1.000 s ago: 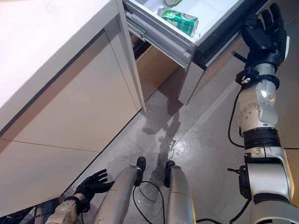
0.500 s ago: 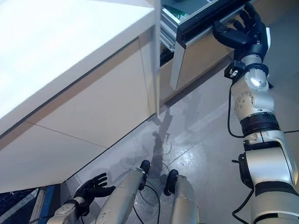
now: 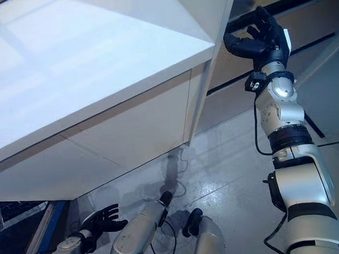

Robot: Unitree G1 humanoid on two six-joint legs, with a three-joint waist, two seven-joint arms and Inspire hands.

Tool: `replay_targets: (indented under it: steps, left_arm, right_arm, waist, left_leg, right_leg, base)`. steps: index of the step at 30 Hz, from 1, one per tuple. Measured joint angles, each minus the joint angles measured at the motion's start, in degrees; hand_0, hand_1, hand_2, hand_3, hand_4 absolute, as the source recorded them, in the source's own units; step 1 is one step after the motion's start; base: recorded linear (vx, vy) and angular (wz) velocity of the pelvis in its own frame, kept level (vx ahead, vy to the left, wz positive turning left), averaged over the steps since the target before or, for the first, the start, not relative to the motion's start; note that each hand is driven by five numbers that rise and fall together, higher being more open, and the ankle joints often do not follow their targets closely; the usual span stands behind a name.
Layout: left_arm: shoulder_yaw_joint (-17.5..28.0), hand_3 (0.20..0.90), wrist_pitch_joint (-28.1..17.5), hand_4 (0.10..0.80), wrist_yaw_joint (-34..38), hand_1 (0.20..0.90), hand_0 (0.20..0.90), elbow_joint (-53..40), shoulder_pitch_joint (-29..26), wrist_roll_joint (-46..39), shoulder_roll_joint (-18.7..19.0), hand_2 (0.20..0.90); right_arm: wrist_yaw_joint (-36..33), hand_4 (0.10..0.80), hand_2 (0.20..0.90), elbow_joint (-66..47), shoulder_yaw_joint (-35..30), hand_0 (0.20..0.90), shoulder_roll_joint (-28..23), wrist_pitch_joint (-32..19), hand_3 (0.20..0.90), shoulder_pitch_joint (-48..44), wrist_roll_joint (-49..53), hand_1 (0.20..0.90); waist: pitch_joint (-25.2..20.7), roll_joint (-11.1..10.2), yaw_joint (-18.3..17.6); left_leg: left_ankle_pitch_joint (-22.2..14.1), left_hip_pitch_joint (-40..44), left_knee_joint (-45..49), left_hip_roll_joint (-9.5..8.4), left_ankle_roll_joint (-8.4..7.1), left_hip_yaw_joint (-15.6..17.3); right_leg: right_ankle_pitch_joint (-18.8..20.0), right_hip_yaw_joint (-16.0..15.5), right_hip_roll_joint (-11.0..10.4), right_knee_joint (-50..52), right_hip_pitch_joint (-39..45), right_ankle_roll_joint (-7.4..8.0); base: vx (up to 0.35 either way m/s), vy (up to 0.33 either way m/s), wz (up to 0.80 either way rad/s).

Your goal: Put drinks into fridge and close the fridge

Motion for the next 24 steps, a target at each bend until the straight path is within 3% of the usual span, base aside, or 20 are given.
replay_targets:
  steps: [6, 9, 13, 18, 24]
  left_arm:
    - [-0.05, 0.900, 0.09, 0.800, -0.32, 0.900, 0.900, 0.12, -0.12, 1.61, 0.41, 0.900]
    - [-0.02, 0.900, 0.19, 0.800, -0.74, 0.900, 0.900, 0.12, -0.53, 1.59, 1.49, 0.900]
    - [-0.02, 0.900, 1.42, 0.800, -1.39, 0.900, 0.900, 0.44, -0.67, 1.59, 2.24, 0.900]
    - [0.05, 0.900, 2.11, 0.800, -1.18, 0.900, 0.900, 0.40, 0.09, 1.55, 1.41, 0.900]
    - [2.26, 0.900, 2.46, 0.800, -0.94, 0.900, 0.900, 0.25, 3.42, 1.60, -3.74, 0.900]
  right_arm:
    - [-3.03, 0.800, 0.900, -0.40, -0.22, 0.900, 0.32, 0.00, 0.900, 0.07, -1.44, 0.900]
    - [-3.80, 0.800, 0.900, -2.30, -2.15, 0.900, 1.09, 0.00, 0.900, 1.14, -1.42, 0.900]
    - [-4.54, 0.800, 0.900, -7.36, -6.16, 0.900, 3.83, -0.45, 0.900, 6.86, -1.37, 0.900]
    - [-4.45, 0.800, 0.900, -15.58, -9.56, 0.900, 9.50, -0.74, 0.900, 22.46, -2.11, 0.900]
    - [-2.68, 0.800, 0.900, -20.15, -9.56, 0.900, 18.48, -2.77, 0.900, 50.24, -9.42, 0.900]
  waist:
    - [-0.34, -1.07, -1.02]
    - [-1.00, -2.64, -1.18]
    - [-2.89, -5.18, -4.11]
    - [-7.05, -7.18, -8.06]
    - [-13.13, -5.13, -14.05]
  left_leg:
    - [0.22, 2.11, -1.82, 1.35, 0.12, 0.80]
    - [0.34, 3.34, -3.23, 2.51, 0.21, 2.35]
    - [0.97, 6.08, -7.43, 3.85, 0.49, 4.15]
    - [2.24, 9.77, -13.35, 5.13, 1.24, 7.48]
    - [3.80, 16.53, -22.05, 5.82, 2.29, 10.13]
  right_leg:
    - [1.80, 0.70, 1.56, -4.05, 2.46, 0.65]
    - [2.89, 2.24, 2.69, -6.12, 3.09, 0.51]
    - [4.85, 4.23, 4.11, -10.58, 5.19, 0.69]
    - [7.71, 7.59, 5.46, -16.64, 7.46, 1.30]
    - [11.03, 9.99, 6.40, -26.38, 13.71, 2.43]
  base:
    - [-0.057, -0.120, -0.12]
    - [-0.109, -0.104, -0.31]
    - [-0.073, -0.066, -0.31]
    - [-0.020, -0.020, -0.37]
    - [0.007, 0.037, -0.27]
